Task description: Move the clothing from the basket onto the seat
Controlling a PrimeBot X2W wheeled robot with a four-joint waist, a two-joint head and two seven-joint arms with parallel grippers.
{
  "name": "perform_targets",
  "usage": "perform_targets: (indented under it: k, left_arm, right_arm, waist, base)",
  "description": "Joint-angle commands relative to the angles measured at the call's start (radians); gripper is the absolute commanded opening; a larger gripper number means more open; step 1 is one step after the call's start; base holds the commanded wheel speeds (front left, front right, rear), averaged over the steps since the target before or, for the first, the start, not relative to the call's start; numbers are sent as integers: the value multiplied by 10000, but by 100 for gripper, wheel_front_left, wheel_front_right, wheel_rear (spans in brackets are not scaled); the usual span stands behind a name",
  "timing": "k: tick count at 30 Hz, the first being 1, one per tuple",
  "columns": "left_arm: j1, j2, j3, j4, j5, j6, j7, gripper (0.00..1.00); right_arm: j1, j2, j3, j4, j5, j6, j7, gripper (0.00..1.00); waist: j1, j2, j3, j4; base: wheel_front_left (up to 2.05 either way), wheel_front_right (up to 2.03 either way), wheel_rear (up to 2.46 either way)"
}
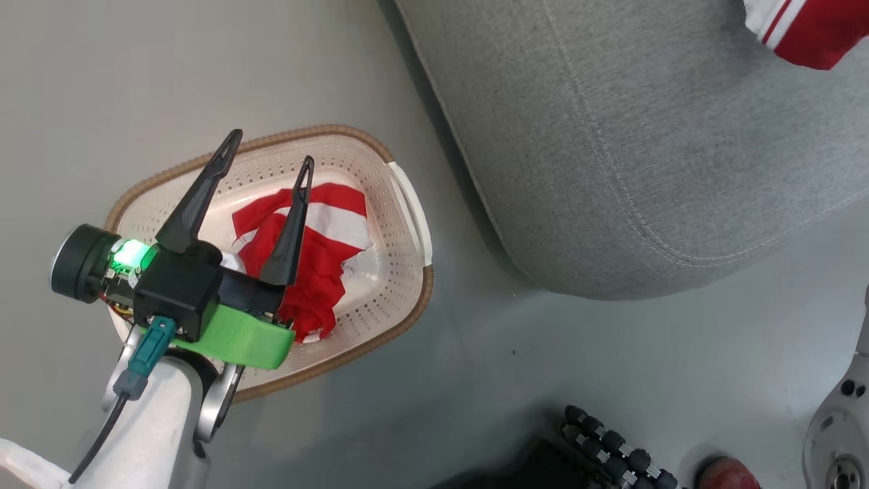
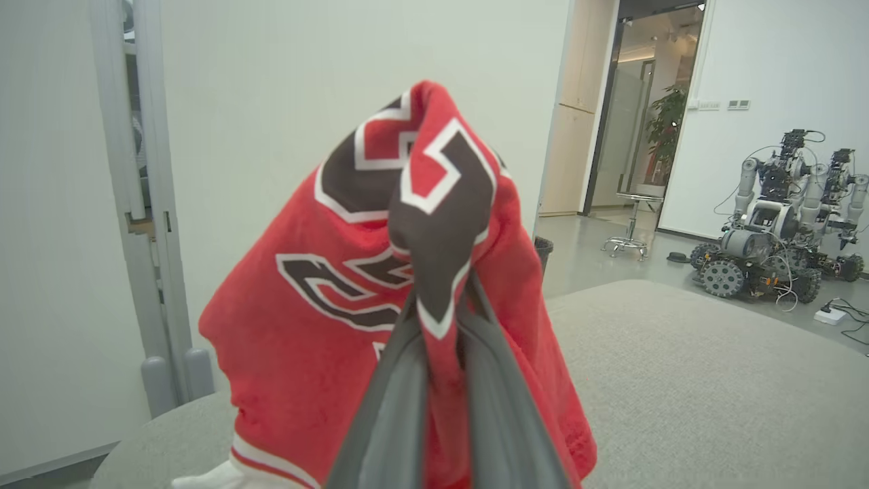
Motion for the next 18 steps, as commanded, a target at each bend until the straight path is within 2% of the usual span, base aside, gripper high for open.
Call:
perform_targets:
  k: [1,8,10,11,12,13,18]
  left_arm:
    - [-253,74,40,-68,-4,-7,12,100]
    - [-323,-20,-53,263,-153,3,-172,100]
    - [-311,-129,-86,415,-195,23,-289,100]
    - [-291,-192,-97,523,-261,23,-356,100]
    - [-267,-236,-118,663,-328,21,-426,100]
    - [-264,-269,-137,785,-373,15,-492,100]
    - [-276,-604,-153,1666,-693,26,-945,100]
  right_arm:
    - [-360,-200,-104,436,32,-10,-33,0]
    - [-1123,-561,-39,3385,64,-10,-33,0]
    - [-1165,-437,-5,4126,280,-10,-31,0]
    - [-1170,-415,11,4369,349,-10,-33,29]
    - [-1155,-480,-15,4509,354,-10,-33,95]
    - [-1103,-533,-110,4528,340,-10,-33,100]
    - [-207,-387,-92,4111,91,-10,-33,100]
  waist:
    - [-2,0,1068,590]
    - [-2,0,953,870]
    - [-2,0,778,945]
    - [-2,0,682,981]
    - [-2,0,548,1030]
    - [-2,0,432,1081]
    - [-2,0,-466,1450]
  base:
    - [0,0,0]
    - [0,0,0]
    - [0,0,0]
    - [0,0,0]
    - [0,0,0]
    - [0,0,0]
    - [0,0,0]
